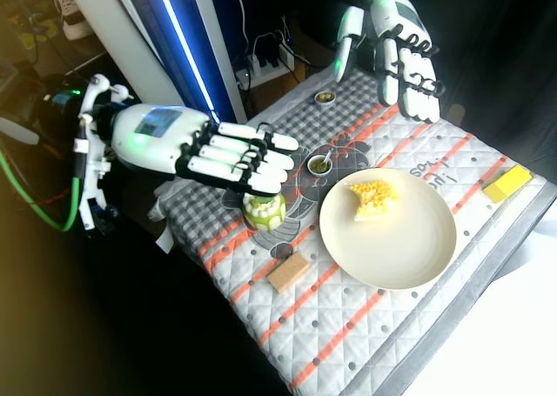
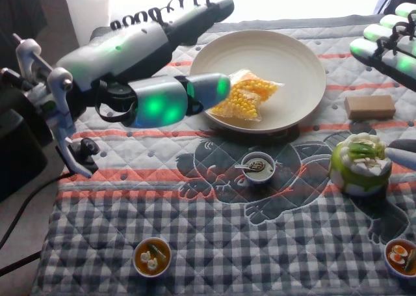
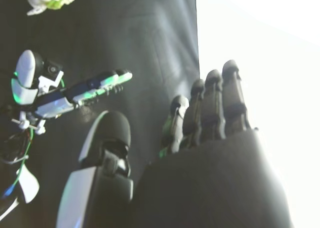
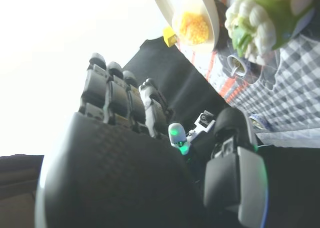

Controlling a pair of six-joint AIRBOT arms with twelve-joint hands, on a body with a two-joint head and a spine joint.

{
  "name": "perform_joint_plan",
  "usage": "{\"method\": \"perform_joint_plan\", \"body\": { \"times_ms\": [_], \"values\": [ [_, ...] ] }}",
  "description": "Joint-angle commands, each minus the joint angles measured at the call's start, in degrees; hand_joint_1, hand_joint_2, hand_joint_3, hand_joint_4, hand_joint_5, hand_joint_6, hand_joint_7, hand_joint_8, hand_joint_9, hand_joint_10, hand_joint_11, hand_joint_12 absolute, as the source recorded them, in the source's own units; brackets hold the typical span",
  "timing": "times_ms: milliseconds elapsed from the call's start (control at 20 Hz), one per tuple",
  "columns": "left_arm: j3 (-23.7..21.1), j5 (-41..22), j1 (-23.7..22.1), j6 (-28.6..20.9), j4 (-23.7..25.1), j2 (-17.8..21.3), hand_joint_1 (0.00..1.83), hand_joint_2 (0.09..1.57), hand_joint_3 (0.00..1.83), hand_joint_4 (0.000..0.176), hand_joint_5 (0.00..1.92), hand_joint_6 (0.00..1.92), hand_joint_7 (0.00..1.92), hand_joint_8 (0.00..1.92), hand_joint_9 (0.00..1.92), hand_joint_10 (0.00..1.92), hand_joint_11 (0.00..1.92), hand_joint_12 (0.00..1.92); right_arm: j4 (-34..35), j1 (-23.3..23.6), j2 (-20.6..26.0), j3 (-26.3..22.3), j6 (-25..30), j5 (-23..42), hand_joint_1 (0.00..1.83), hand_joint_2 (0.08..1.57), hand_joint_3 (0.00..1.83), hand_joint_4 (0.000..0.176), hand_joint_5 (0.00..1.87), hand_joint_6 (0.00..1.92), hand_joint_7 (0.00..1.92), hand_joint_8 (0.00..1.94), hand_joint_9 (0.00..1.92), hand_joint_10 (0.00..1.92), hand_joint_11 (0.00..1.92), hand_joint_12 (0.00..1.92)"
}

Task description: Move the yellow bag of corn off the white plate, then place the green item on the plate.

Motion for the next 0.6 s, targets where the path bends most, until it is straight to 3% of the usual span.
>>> {"method": "perform_joint_plan", "body": {
  "times_ms": [0,150,350,400,450,550],
  "values": [
    [0.26,-7.34,-0.89,-0.15,0.38,-0.26,0.38,1.35,0.00,0.000,0.00,0.00,0.00,0.00,0.02,0.02,0.00,0.90,-0.25,0.95,0.16,0.10,-0.28,7.89,0.40,1.24,0.02,0.000,0.00,0.00,0.00,0.00,0.00,0.00,0.00,0.00],
    [0.22,-7.74,-1.06,-0.18,0.17,-0.25,0.37,1.36,0.00,0.000,0.02,0.00,0.00,0.00,0.03,0.03,0.00,1.09,-0.25,2.13,-0.60,0.58,-0.28,8.24,0.44,1.23,0.01,0.000,0.00,0.00,0.00,0.00,0.00,0.00,0.00,0.00],
    [0.23,-7.34,-1.44,-0.18,0.17,-0.71,0.47,1.33,0.00,0.000,0.14,0.02,0.14,0.01,0.11,0.12,0.00,1.27,-0.23,2.66,-1.59,1.24,-0.28,7.92,0.44,1.23,0.00,0.000,0.00,0.00,0.00,0.00,0.00,0.00,0.04,0.02],
    [0.23,-7.35,-1.44,-0.19,0.08,-0.75,0.46,1.33,0.00,0.000,0.14,0.01,0.14,0.01,0.08,0.13,0.00,1.14,-0.21,2.89,-1.93,1.51,-0.28,7.59,0.41,1.23,0.00,0.002,0.00,0.00,0.00,0.00,0.01,0.00,0.04,0.02],
    [0.26,-7.38,-1.43,-0.20,-0.25,-0.83,0.47,1.32,0.00,0.000,0.16,0.02,0.17,0.01,0.10,0.15,0.00,1.11,-0.09,3.36,-2.58,2.02,-0.28,7.08,0.39,1.24,0.00,0.000,0.00,0.00,0.00,0.00,0.02,0.00,0.01,0.17],
    [0.89,-6.75,-1.59,-0.23,-0.71,-1.68,0.46,1.31,0.00,0.000,0.17,0.01,0.17,0.00,0.09,0.21,0.00,1.04,0.15,3.92,-3.36,2.57,-0.28,6.68,0.42,1.23,0.00,0.000,0.00,0.00,0.00,0.00,0.00,0.00,0.00,0.20]
  ]
}}
